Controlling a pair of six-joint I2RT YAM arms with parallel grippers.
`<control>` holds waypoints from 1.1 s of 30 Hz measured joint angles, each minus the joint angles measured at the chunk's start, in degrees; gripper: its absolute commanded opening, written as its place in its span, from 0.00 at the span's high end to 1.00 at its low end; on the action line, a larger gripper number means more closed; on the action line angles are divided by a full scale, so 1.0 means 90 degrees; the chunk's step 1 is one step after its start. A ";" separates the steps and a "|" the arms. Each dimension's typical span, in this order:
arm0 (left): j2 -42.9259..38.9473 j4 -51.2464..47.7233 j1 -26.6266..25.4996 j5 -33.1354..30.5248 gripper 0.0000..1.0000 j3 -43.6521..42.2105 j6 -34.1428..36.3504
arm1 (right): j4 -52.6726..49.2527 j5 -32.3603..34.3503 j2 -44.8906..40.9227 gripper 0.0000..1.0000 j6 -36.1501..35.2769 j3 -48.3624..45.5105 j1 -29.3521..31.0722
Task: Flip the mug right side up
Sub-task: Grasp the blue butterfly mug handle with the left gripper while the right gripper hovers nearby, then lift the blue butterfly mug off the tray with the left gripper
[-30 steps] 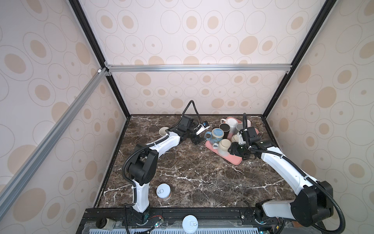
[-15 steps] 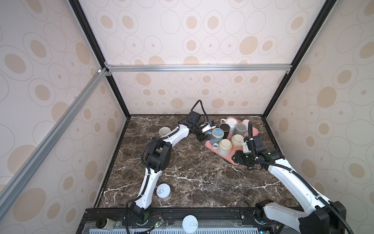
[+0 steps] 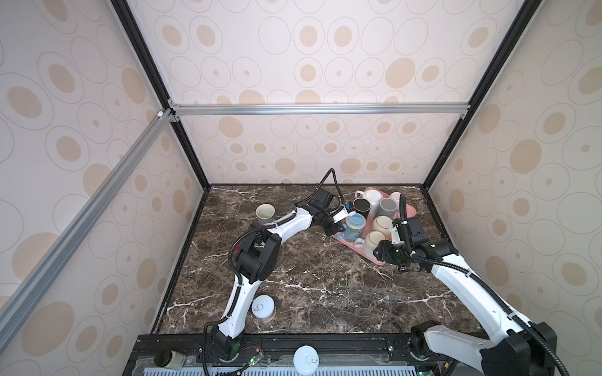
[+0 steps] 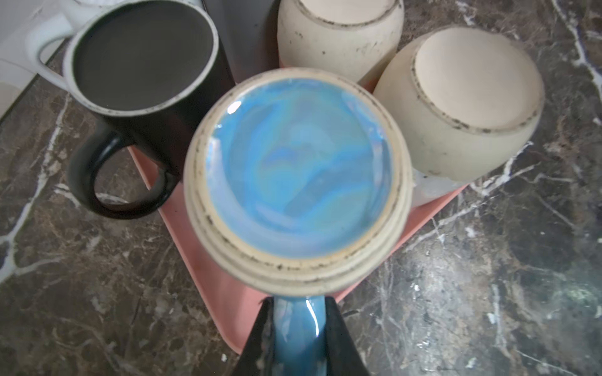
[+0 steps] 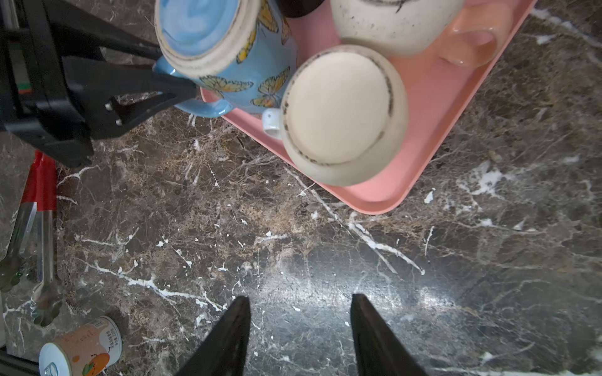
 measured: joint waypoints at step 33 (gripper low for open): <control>-0.2477 0.3951 -0.0085 -0.0950 1.00 -0.3937 -0.3548 | 0.1513 -0.0457 -0.0270 0.48 0.0449 -0.0593 0.0000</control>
